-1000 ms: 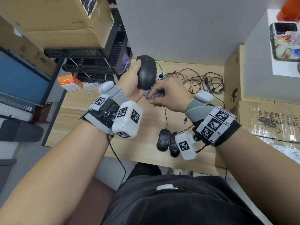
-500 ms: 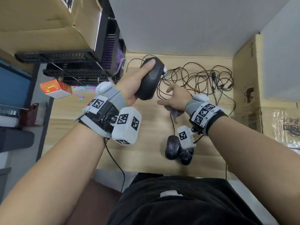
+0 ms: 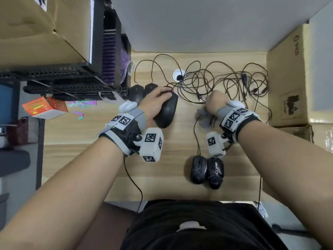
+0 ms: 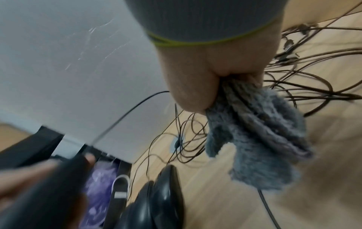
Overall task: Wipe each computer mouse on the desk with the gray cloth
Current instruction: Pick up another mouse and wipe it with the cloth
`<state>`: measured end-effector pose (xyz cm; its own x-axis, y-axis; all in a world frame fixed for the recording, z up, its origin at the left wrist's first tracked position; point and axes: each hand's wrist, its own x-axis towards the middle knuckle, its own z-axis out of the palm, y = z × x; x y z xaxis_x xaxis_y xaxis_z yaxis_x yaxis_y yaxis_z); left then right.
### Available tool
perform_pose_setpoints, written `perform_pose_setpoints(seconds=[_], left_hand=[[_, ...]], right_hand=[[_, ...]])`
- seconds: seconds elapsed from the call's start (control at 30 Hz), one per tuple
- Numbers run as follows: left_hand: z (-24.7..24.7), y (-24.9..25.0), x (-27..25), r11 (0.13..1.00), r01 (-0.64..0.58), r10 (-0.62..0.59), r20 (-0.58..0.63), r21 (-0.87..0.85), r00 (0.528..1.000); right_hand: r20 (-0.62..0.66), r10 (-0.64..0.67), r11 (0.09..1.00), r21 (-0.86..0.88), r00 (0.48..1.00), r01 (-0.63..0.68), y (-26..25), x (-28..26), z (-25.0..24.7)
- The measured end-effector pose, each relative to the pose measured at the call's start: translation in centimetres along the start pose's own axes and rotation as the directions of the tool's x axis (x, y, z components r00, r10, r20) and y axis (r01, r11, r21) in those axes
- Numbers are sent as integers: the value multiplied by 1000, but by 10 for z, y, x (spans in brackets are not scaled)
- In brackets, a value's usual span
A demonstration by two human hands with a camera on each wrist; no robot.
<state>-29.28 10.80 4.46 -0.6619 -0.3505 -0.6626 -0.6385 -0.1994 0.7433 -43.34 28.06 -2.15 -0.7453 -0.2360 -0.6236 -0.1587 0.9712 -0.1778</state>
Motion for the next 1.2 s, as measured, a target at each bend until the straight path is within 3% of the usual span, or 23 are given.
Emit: perform_pose_setpoints(seconds=[0.17,0.33,0.4,0.5,0.57,0.77,0.9,1.0,1.2], left_hand=[[18,-42,47,996,64,-60,-67,69,996],[37,-34,74,973,-27,56,-124,228,991],[43,-32,87,962,-39,76,-130,270,989],[50,-31,98,929,-50,100,-118,366,988],[53,-33,104,911,-49,97,-96,410,991],[44,-35,108,809,-72,89,-1,583,996],[39,-30,107,721,-84,148,-35,688,988],[34,-28,108,751,-114,183,-38,650,982],[24,-39,111,892,-48,98,-89,449,991]], right_hand=[[-233,102,936,352,967,-14,4,23,-21],[-316,48,934,350,948,69,3,19,-22],[-281,20,942,327,959,77,1,11,-15],[-30,-163,951,261,986,165,-4,1,6],[81,-199,956,234,977,175,-8,2,21],[74,-146,979,153,987,133,-20,19,40],[71,-121,982,156,990,108,-31,28,41],[70,-70,985,162,995,58,-32,34,42],[77,-87,981,179,993,72,-35,36,43]])
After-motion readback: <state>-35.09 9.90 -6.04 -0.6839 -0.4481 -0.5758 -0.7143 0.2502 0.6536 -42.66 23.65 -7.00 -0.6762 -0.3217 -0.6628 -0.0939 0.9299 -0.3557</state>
